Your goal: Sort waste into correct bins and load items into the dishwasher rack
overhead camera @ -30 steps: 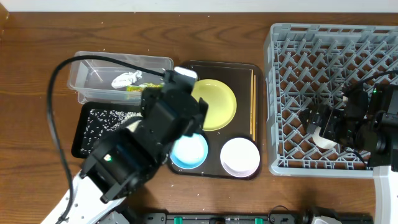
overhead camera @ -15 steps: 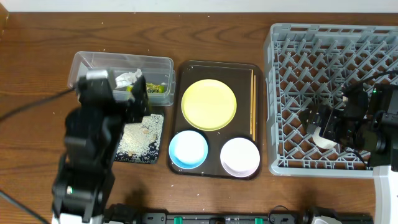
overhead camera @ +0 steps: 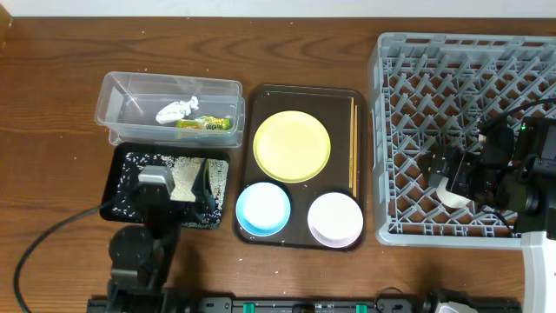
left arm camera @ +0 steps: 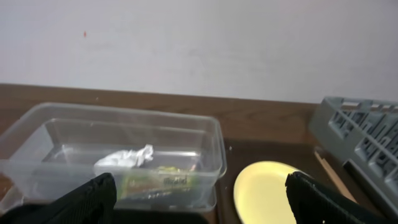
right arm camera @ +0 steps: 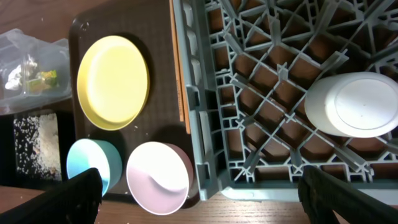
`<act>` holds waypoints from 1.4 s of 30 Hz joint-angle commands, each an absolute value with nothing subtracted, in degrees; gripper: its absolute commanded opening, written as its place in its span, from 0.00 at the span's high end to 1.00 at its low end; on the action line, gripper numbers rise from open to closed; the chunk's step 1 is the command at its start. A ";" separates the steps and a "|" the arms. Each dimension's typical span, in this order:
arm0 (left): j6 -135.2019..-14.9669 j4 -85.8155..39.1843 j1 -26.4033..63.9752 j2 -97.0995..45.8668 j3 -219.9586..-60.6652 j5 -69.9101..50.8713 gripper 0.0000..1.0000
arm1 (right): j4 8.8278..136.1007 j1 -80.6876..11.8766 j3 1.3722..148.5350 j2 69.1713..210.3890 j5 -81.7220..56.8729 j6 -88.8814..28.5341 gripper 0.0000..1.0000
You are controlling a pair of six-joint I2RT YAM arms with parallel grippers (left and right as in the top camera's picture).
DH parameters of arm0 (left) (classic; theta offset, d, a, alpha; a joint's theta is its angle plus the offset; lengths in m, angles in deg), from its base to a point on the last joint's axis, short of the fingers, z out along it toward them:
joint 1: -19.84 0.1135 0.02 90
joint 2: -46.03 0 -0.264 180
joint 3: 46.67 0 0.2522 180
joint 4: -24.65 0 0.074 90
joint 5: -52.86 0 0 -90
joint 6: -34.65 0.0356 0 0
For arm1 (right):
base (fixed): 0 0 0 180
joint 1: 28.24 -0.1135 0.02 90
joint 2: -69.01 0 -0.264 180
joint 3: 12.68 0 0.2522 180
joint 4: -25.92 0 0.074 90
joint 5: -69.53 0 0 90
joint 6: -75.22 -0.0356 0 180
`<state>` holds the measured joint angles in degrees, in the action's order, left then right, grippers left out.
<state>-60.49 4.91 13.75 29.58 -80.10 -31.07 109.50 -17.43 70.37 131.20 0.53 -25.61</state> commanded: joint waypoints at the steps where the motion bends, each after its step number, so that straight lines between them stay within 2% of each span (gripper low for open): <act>1: -59.45 5.72 14.10 33.82 -76.82 -30.74 0.10 | 109.57 -17.06 70.59 131.16 0.53 -24.77 0.01; 11: -59.45 8.76 15.61 46.09 -67.03 -31.16 0.10 | 109.57 -17.06 70.59 131.16 0.53 -24.77 0.01; 20: -59.47 11.36 15.58 45.95 -60.56 -31.29 0.10 | 109.57 -17.06 70.59 131.16 0.53 -24.75 0.01; 26: -59.45 7.47 15.58 45.91 -60.67 -31.33 0.10 | 109.57 -17.06 70.59 131.16 0.53 -24.75 0.01; 42: -59.47 7.36 15.58 45.80 -60.67 -31.35 0.10 | 109.57 -17.06 70.59 131.16 0.53 -24.77 0.01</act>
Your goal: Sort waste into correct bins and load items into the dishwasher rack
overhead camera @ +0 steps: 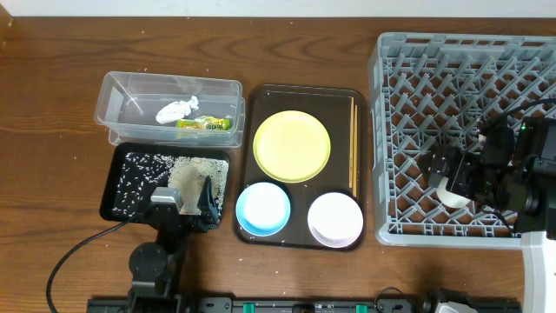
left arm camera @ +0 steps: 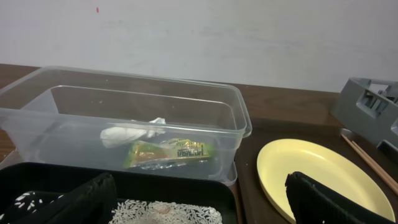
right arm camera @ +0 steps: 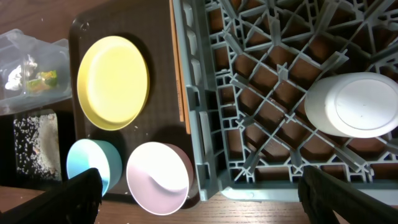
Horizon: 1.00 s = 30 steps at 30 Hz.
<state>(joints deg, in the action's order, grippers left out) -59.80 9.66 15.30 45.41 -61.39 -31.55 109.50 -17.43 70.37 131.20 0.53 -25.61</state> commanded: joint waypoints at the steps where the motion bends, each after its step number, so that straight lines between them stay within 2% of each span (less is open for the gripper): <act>1: -59.45 7.36 15.58 45.80 -60.67 -31.35 0.10 | 109.57 -17.06 70.59 131.16 0.53 -24.77 0.01; 7: -59.45 7.36 15.58 45.80 -60.67 -31.35 0.10 | 109.54 -17.06 70.59 131.16 0.53 -24.77 0.01; 15: -59.45 7.36 15.58 45.80 -60.67 -31.35 0.10 | 106.18 -17.06 70.59 131.16 1.44 -33.67 0.01; 23: -59.45 7.36 15.58 45.80 -60.67 -31.35 0.10 | 101.33 -17.06 70.59 131.16 2.21 -33.61 0.01; 25: -59.45 7.36 15.58 45.80 -60.67 -31.35 0.10 | 100.63 -17.39 70.59 131.38 3.48 -29.06 0.01; 27: -59.45 7.36 15.58 45.80 -60.67 -31.35 0.10 | 102.20 -17.83 70.59 131.70 -0.11 -25.52 0.01; 30: -59.47 7.36 15.58 45.80 -60.67 -31.35 0.10 | 105.54 -17.72 70.59 132.80 -12.48 -28.14 0.01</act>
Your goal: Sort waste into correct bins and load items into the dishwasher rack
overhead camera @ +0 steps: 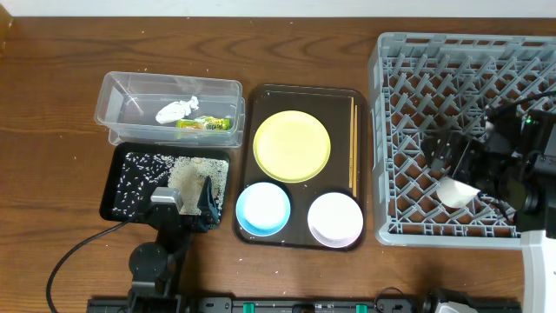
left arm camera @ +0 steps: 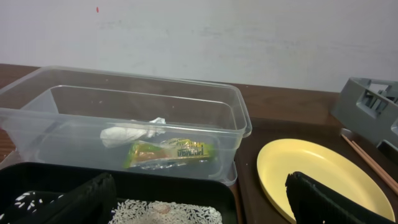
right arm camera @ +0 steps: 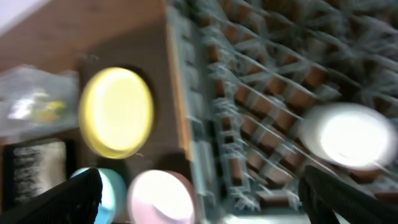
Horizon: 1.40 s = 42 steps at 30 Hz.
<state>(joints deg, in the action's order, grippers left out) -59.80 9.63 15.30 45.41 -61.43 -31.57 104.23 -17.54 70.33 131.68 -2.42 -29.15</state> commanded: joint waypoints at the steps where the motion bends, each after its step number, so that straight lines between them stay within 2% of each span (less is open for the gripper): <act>1: -59.47 7.36 15.58 45.80 -60.67 -31.35 0.10 | 106.42 -17.83 70.57 133.34 -12.24 -27.66 0.01; 5: -59.45 7.36 15.58 45.80 -60.67 -31.35 0.10 | 108.56 -21.46 70.24 135.33 11.43 -12.60 0.19; 7: -59.45 7.36 15.58 45.80 -60.67 -31.35 0.10 | 109.02 -25.28 70.02 135.81 14.21 -11.38 0.19; 10: -59.45 7.36 15.58 45.80 -60.67 -31.35 0.10 | 108.43 -33.08 69.43 136.14 12.87 -11.55 0.29; 13: -59.45 7.36 15.58 45.80 -60.67 -31.35 0.10 | 105.41 -43.20 67.77 136.93 7.45 -14.26 0.30; 18: -59.45 7.36 15.58 45.80 -60.67 -31.35 0.10 | 97.79 -57.48 62.55 140.69 -10.86 -22.46 0.31; 21: -59.47 7.36 15.58 45.80 -60.67 -31.35 0.10 | 94.49 -60.89 60.12 144.62 -14.03 -22.46 0.30; 26: -59.45 7.36 15.58 45.80 -60.67 -31.35 0.10 | 92.61 -61.17 59.45 152.95 -17.35 -22.06 0.32; 34: -59.45 7.36 15.58 45.80 -60.67 -31.35 0.10 | 92.41 -61.21 59.45 165.58 -20.24 -18.96 0.61; 36: -59.45 7.36 15.58 45.80 -60.67 -31.35 0.10 | 92.58 -61.28 59.47 167.13 -20.22 -18.98 0.78; 39: -59.47 7.36 15.58 45.80 -60.67 -31.35 0.10 | 93.00 -61.13 59.64 166.37 -20.24 -19.05 0.95; 40: -59.47 7.36 15.58 45.80 -60.67 -31.35 0.10 | 93.26 -60.97 59.99 165.28 -20.26 -19.35 0.99; 42: -59.45 7.36 15.58 45.80 -60.67 -31.35 0.10 | 93.74 -60.75 60.67 162.70 -20.28 -19.46 0.99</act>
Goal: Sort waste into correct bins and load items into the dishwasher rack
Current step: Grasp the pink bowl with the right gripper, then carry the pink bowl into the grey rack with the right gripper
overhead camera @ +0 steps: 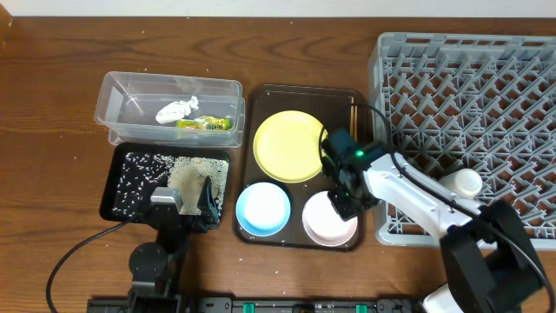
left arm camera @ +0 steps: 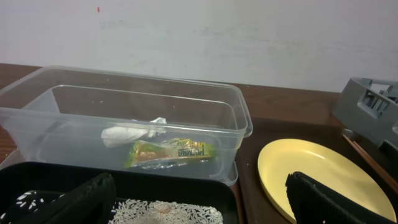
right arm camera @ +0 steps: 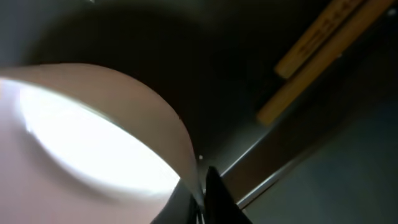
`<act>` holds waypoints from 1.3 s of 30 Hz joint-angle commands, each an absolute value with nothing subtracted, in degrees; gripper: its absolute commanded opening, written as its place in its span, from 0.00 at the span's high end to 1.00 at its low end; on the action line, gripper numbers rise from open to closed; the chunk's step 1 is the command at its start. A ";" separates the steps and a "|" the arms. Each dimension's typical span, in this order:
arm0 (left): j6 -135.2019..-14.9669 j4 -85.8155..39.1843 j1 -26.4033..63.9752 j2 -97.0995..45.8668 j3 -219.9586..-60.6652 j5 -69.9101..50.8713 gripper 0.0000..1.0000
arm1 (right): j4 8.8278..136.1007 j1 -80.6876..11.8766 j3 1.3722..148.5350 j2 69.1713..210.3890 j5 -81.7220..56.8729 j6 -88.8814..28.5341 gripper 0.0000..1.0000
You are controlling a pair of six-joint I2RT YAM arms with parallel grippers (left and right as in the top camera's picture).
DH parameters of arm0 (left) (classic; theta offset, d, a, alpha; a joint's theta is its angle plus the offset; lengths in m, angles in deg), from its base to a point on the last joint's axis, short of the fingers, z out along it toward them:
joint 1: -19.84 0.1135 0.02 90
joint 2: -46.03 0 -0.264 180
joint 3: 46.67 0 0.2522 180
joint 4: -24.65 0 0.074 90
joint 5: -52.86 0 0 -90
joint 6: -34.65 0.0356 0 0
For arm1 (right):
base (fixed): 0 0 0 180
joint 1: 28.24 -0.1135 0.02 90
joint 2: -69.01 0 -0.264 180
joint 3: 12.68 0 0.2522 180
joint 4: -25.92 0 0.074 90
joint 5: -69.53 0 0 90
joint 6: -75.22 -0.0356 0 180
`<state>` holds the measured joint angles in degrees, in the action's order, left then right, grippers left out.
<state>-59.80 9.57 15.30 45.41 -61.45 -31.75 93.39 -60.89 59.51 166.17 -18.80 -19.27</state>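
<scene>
A pink bowl [overhead camera: 326, 224] sits at the front right of the brown tray [overhead camera: 300, 89]. My right gripper [overhead camera: 345, 205] is down at its right rim. In the right wrist view the right gripper [right arm camera: 202, 193] is shut on the thin rim of the pink bowl [right arm camera: 93, 124]. A yellow plate [overhead camera: 291, 145], a blue bowl [overhead camera: 262, 209] and chopsticks [overhead camera: 353, 148] also lie on the tray. A white cup [overhead camera: 460, 183] lies in the grey dishwasher rack [overhead camera: 469, 52]. My left gripper [overhead camera: 178, 204] rests open over the black tray of rice [overhead camera: 111, 187], holding nothing.
The clear bin [overhead camera: 174, 80] at the back left holds a crumpled tissue [overhead camera: 174, 110] and a green wrapper [overhead camera: 204, 124]. In the left wrist view the clear bin [left arm camera: 124, 78] and the yellow plate [left arm camera: 311, 177] lie ahead. The rack stands just right of the brown tray.
My right gripper was open above the rack near the white cup. Now it is over the brown tray, shut on the pink bowl's rim. The left arm has not moved.
First my right gripper hung open over the white cup in the rack, and my left gripper stood over the rice tray. Then the left arm sat lower, nearer the table's front edge. The right gripper then left the rack and now grips the pink bowl.
</scene>
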 commanded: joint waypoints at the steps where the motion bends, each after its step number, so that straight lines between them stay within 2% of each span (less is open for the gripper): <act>1: -59.47 7.36 15.58 45.80 -60.67 -31.35 0.10 | 94.16 -60.67 61.24 160.53 -20.78 -19.46 0.99; 4: -59.47 7.36 15.58 45.80 -60.67 -31.35 0.10 | 95.45 -60.08 63.58 153.71 -27.69 -23.73 0.99; 8: -59.45 7.36 15.58 45.80 -60.67 -31.35 0.10 | 93.22 -58.09 66.07 143.55 -47.78 -35.48 0.99; 11: -59.47 7.36 15.58 45.80 -60.67 -31.35 0.10 | 87.23 -55.81 66.00 136.97 -64.74 -38.09 0.99; 15: -59.45 7.36 15.58 45.80 -60.67 -31.35 0.10 | 78.73 -51.01 66.00 134.50 -79.78 -37.87 0.99; 28: -59.45 7.36 15.58 45.80 -60.67 -31.35 0.10 | 75.73 -29.67 66.00 149.54 -83.67 -37.89 0.99; 33: -59.45 7.36 15.58 45.80 -60.67 -31.35 0.10 | 73.87 -27.44 66.00 156.66 -84.59 -37.60 0.99; 39: -59.47 7.36 15.58 45.80 -60.67 -31.35 0.10 | 65.77 -29.17 66.00 163.96 -86.64 -26.55 0.99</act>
<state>-59.80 9.48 15.30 45.41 -61.50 -31.75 67.08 -28.03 65.81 162.06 -83.54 -32.12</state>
